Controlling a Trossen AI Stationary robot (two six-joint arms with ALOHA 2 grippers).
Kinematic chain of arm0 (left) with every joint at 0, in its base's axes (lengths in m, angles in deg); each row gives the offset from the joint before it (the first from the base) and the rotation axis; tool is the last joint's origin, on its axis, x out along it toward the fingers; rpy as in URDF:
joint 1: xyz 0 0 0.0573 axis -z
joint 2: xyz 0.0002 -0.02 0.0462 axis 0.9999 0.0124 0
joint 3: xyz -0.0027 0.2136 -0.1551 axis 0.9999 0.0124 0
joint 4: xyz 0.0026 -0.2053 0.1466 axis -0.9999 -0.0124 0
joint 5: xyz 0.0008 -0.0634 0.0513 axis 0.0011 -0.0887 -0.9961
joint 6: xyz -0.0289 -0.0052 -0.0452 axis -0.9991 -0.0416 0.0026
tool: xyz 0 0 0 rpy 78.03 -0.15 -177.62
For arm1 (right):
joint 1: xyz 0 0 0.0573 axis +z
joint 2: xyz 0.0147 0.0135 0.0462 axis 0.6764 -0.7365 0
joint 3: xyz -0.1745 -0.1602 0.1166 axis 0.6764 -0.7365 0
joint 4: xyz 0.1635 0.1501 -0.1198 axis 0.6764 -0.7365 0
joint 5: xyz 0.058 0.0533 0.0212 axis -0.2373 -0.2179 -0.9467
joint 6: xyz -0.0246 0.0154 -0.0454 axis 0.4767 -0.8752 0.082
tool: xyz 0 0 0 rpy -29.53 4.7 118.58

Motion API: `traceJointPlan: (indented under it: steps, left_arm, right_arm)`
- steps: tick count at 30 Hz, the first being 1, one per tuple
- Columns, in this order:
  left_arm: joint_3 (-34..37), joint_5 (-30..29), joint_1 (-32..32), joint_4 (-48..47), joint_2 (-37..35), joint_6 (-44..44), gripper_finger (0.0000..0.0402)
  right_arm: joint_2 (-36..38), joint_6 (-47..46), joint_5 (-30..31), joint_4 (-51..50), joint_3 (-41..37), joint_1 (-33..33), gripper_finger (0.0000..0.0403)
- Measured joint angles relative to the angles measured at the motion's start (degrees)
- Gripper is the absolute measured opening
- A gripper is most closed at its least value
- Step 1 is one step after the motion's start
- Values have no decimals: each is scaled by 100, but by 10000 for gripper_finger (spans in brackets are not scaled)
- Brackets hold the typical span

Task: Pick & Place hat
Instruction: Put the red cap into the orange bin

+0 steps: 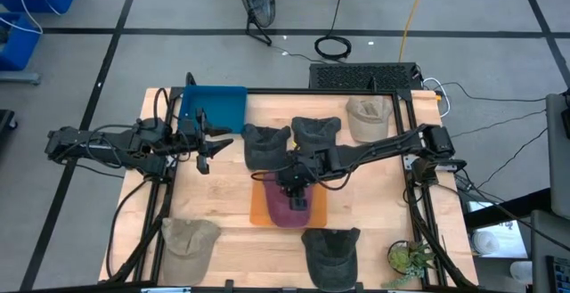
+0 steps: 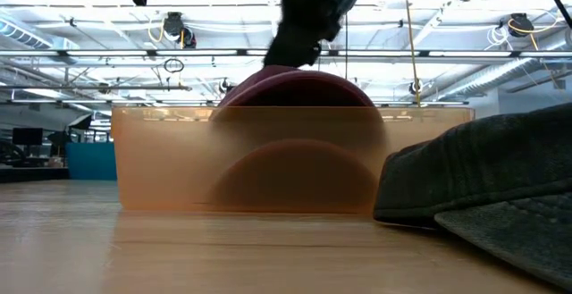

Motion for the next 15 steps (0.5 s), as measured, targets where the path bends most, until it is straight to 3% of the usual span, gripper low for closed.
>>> traceJointPlan:
  steps: [9, 15]
  left_arm:
    - [0, 0, 0, -18, 2, 0, 143]
    - [0, 0, 0, -16, 2, -1, 143]
  right_arm:
    - [826, 142, -20, -295, -164, 343, 127]
    - [832, 302, -31, 1009, -1104, 788, 115]
